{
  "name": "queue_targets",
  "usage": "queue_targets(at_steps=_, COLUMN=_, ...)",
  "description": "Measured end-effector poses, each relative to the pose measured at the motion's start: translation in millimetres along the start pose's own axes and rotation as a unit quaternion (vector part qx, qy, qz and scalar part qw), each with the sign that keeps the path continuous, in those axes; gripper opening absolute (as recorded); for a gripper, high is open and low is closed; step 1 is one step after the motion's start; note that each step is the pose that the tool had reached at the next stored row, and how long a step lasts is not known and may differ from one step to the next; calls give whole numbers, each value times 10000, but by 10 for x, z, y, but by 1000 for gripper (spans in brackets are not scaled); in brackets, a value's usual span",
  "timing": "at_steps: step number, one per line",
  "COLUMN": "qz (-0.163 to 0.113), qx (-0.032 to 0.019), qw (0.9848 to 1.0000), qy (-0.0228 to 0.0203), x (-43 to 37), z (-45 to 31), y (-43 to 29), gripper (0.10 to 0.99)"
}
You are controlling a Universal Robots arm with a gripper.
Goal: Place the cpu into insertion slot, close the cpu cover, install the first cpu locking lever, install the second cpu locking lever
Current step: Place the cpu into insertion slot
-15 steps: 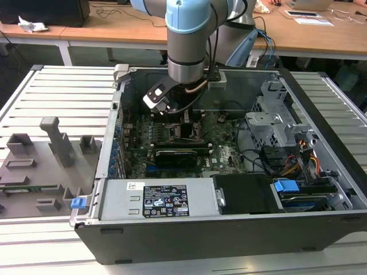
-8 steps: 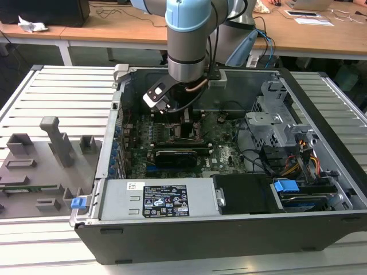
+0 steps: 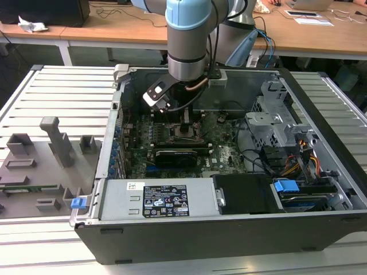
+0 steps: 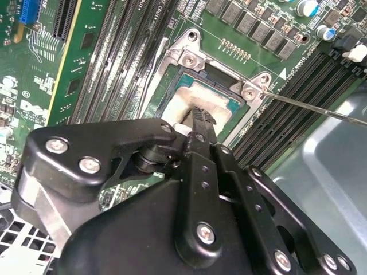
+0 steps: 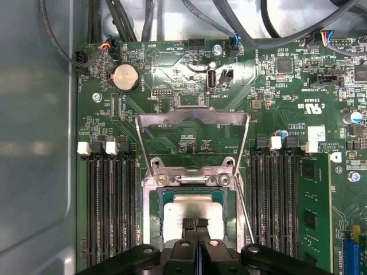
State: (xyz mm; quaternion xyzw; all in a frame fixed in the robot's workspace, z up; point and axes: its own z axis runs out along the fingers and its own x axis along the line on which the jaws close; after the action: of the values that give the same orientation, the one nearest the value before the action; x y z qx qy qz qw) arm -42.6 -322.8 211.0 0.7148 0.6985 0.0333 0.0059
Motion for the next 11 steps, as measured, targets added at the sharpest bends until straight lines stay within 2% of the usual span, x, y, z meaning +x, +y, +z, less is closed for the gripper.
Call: queue_targets(at_steps=11, qz=0, qx=-1, qw=10000, qy=-1, x=2, z=-30, y=2, gripper=106)
